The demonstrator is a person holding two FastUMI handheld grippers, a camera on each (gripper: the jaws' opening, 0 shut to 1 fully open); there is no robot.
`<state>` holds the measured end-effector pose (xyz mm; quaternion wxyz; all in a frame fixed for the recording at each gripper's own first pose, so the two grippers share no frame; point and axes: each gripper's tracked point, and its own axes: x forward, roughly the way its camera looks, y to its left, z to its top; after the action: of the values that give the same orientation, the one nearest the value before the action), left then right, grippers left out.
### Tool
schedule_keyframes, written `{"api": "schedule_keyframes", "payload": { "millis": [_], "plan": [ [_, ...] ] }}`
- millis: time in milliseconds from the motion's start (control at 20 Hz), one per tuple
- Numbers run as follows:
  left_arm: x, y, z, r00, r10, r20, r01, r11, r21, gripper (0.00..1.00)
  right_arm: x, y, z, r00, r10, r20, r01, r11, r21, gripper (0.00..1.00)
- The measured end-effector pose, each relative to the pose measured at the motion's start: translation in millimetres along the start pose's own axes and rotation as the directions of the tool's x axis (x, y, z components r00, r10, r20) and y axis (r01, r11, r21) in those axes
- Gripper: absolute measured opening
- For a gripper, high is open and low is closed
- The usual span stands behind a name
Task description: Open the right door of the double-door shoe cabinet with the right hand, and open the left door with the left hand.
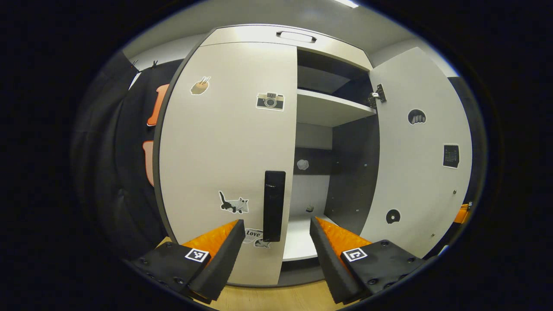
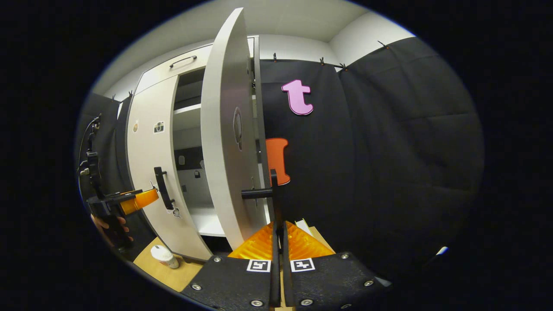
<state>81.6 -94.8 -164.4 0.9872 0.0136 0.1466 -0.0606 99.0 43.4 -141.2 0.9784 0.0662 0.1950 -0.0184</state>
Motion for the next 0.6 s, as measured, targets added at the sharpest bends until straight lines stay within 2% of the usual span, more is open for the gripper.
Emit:
{"api": "schedule_keyframes", "payload": {
  "millis": [50, 200, 350, 500, 550, 600],
  "plan": [
    [3.7, 0.9, -0.8, 1.000, 0.006, -0.006, -0.006, 1.000, 0.005, 0.96, -0.9, 1.2, 1.2, 1.000, 0.012, -0.001, -0.012, 1.000, 0.009, 0.02],
    [19.7, 8.7, -6.0, 0.999, 0.042, -0.022, -0.042, 0.999, 0.012, 0.98, -0.5, 1.7, 7.0, 0.999, 0.027, 0.019, -0.028, 0.999, 0.019, 0.04],
    [41.2, 17.5, -21.2, 0.995, 0.069, -0.071, -0.068, 0.998, 0.018, 0.95, -2.3, 7.6, 16.1, 0.997, 0.054, 0.063, -0.058, 0.997, 0.051, 0.06],
    [59.0, 24.7, -32.3, 0.991, 0.084, -0.104, -0.082, 0.996, 0.026, 0.96, -6.4, 3.1, 13.3, 0.997, 0.040, 0.062, -0.043, 0.998, 0.056, 0.11],
    [64.2, 29.1, -34.2, 0.989, 0.100, -0.108, -0.097, 0.995, 0.032, 0.96, -9.8, 6.6, 14.2, 0.997, 0.047, 0.065, -0.052, 0.996, 0.078, 0.21],
    [68.2, 32.6, -35.2, 0.988, 0.110, -0.111, -0.107, 0.994, 0.032, 0.96, -12.1, 11.5, 14.8, 0.996, 0.061, 0.071, -0.068, 0.993, 0.094, 0.26]
  ]
}}
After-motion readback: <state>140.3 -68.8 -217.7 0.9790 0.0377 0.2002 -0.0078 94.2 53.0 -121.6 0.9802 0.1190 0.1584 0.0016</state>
